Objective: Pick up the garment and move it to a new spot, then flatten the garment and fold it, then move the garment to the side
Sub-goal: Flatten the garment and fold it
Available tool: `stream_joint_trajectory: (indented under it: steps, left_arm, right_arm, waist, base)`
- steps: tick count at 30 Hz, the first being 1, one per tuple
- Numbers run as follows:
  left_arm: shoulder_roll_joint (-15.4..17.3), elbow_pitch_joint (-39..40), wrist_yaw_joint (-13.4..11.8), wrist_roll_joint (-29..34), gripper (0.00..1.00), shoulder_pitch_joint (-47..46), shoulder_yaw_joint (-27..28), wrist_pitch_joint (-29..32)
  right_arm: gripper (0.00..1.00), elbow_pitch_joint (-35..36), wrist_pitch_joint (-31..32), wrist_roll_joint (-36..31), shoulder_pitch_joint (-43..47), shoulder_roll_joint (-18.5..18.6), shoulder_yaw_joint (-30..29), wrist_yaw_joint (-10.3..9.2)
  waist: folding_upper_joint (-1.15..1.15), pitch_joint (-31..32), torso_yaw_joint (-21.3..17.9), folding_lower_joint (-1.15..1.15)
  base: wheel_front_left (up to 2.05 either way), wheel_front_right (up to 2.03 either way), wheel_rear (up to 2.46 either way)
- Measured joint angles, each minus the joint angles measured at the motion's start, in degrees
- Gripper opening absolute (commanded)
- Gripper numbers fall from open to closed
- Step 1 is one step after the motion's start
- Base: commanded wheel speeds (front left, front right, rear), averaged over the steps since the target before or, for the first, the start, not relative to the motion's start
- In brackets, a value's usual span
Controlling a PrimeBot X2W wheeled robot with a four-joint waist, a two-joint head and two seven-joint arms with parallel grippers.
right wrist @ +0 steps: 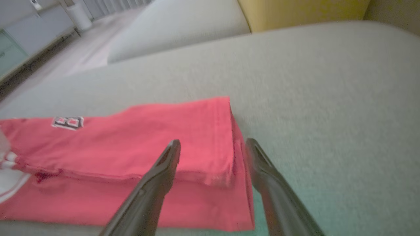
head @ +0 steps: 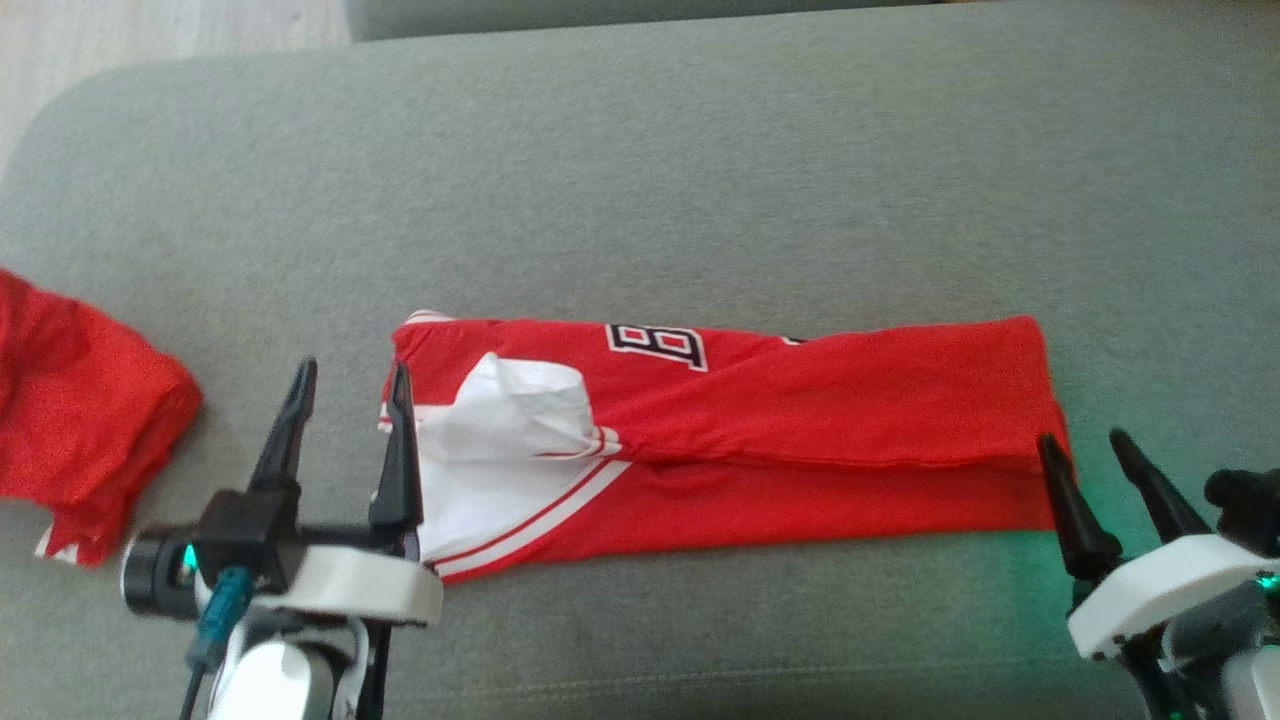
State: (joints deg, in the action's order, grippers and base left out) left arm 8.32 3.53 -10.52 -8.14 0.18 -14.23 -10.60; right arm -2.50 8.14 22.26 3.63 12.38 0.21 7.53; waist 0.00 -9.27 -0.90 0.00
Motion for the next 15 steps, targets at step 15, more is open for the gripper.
stream_joint_trajectory:
  steps: [15]
  left_arm:
    - [-1.11, -1.45, 1.46, 0.49, 1.0, -4.52, -1.81, -3.13]
  right_arm:
    - [1.0, -13.16, 15.56, 1.74, -7.58, 1.55, -3.1, 0.0]
  waist:
    - [0.0, -3.74, 4.77, 0.0]
  base:
    - [0.0, 0.0, 0.0]
